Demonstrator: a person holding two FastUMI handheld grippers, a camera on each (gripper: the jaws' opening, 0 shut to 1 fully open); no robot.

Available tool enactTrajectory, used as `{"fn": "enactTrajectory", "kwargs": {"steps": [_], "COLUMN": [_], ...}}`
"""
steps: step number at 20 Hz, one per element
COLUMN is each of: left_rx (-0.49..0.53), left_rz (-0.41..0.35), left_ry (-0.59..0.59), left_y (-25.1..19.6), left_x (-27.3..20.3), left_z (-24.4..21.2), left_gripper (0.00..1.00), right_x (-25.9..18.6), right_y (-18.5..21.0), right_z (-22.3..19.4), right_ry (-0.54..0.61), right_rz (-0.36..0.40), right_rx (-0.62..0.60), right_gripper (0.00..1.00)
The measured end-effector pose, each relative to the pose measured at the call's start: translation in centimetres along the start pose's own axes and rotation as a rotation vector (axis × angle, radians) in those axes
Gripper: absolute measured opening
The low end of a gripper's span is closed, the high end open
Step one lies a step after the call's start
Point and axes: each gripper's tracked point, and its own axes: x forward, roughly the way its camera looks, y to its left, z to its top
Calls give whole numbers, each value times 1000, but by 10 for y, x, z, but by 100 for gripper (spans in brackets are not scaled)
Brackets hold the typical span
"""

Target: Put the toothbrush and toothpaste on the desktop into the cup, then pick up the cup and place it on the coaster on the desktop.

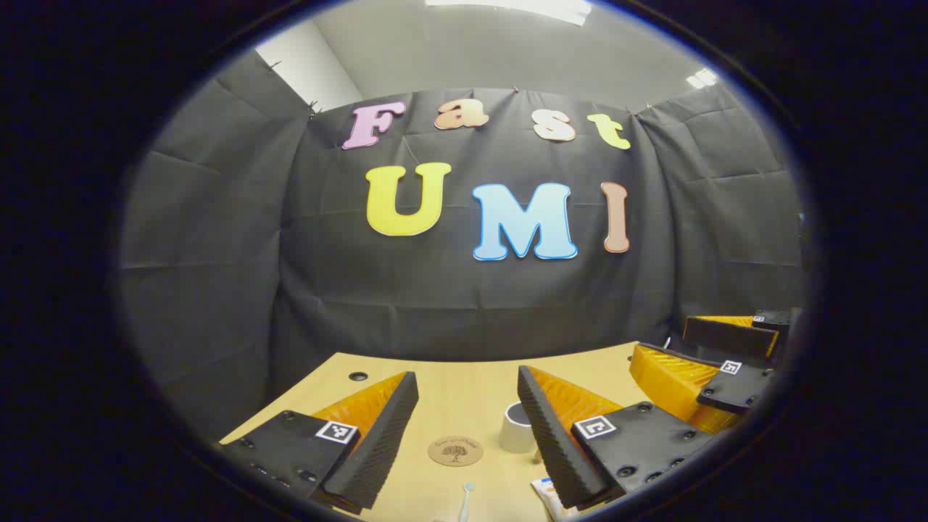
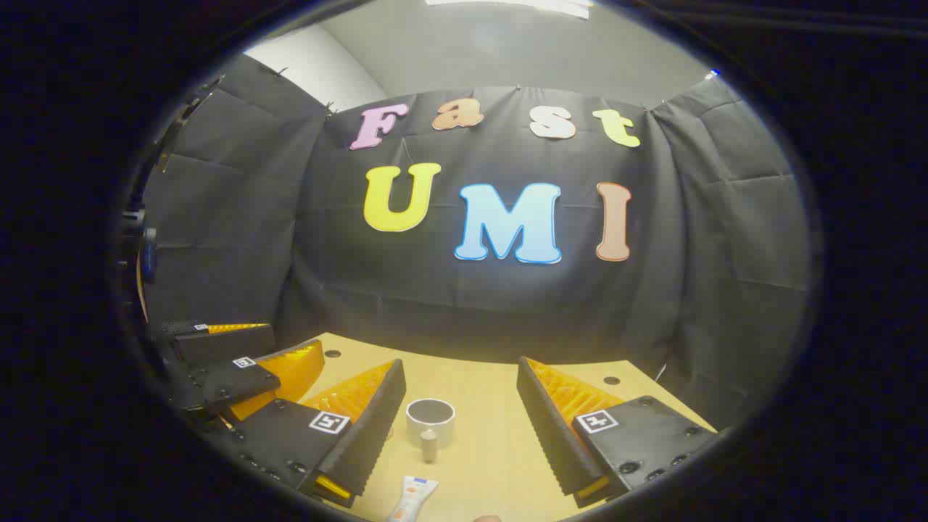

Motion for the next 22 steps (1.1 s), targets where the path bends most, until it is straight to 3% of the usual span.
{"fn": "enactTrajectory", "kwargs": {"steps": [16, 22], "left_rx": [-8, 5], "left_rz": [3, -5], "left_ry": [11, 27], "left_y": [-5, -5], "left_x": [8, 8], "left_z": [-8, -14], "left_gripper": [94, 94], "right_x": [1, 1], "right_y": [-1, 1], "right_z": [6, -3], "right_ry": [-6, 41], "right_rz": [5, 8], "right_rx": [-14, -1], "right_gripper": [99, 98]}}
